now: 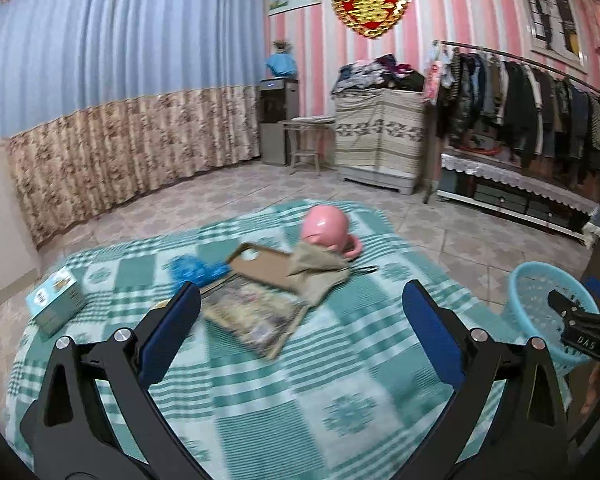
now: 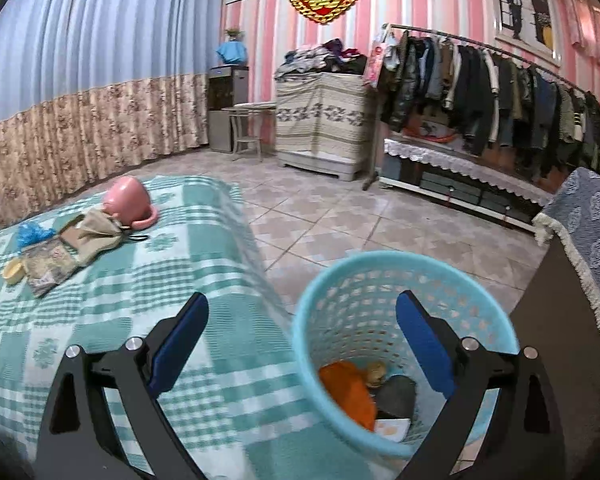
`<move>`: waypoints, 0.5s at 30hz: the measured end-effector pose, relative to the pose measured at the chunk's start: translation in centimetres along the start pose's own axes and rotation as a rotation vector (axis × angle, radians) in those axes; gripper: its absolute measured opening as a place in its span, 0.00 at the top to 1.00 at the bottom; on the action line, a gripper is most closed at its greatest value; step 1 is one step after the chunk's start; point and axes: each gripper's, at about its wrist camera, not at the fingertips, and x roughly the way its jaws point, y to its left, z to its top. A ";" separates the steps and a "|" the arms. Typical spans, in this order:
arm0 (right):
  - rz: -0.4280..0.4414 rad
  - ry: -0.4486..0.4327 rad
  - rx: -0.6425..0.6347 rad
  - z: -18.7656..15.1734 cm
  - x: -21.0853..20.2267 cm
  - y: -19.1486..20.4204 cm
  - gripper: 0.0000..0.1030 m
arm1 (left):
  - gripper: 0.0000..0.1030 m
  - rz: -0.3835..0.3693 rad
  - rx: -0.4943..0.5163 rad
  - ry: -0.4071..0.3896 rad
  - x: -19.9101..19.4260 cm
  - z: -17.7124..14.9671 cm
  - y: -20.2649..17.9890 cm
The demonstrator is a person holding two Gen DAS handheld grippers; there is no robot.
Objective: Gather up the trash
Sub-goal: 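Move both open tools back over the tablecloth toward the yellow bowl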
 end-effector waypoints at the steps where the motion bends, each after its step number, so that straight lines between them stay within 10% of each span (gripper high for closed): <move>1: 0.012 0.004 0.000 0.0 0.1 0.2 0.10 | 0.05 0.009 -0.007 0.004 0.1 -0.1 0.6; 15: 0.122 0.069 -0.088 0.8 3.6 7.6 0.10 | 0.05 0.114 -0.113 0.144 4.5 -3.8 10.7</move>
